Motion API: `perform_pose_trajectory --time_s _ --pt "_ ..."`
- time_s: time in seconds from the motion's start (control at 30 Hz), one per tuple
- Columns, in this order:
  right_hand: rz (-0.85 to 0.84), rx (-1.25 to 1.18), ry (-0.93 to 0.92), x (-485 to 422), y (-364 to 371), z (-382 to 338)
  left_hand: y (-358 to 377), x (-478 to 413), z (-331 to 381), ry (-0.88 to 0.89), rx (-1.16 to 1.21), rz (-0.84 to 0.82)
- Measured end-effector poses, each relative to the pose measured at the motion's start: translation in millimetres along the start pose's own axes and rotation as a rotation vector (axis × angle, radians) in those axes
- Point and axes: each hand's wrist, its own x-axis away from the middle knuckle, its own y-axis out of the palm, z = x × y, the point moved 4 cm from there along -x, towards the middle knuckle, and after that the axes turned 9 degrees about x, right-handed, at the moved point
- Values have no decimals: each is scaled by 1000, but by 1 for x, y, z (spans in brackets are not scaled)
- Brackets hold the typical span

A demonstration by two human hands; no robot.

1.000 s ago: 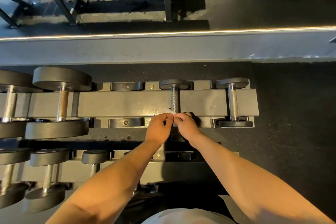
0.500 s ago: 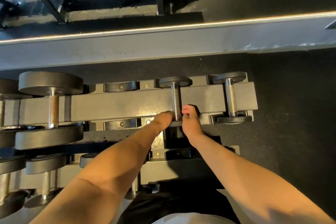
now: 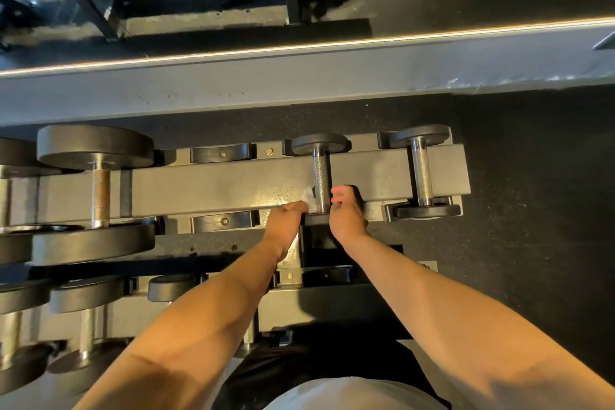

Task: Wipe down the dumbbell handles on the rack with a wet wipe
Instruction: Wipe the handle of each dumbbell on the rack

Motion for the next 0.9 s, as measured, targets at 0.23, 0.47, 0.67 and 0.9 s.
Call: perform_pose_trajectory --time_s 0.23,0.47,0.67,0.9 --pt "-37 218 -143 -2 12 -24 -2 -18 16 61 -54 21" --pt "67 319 -102 -13 18 -34 17 -37 45 91 35 -7" --pt "75 237 -92 -14 23 -30 29 -57 57 14 14 -35" --pt "119 187 -108 -15 15 -25 35 -79 55 -106 187 -72"
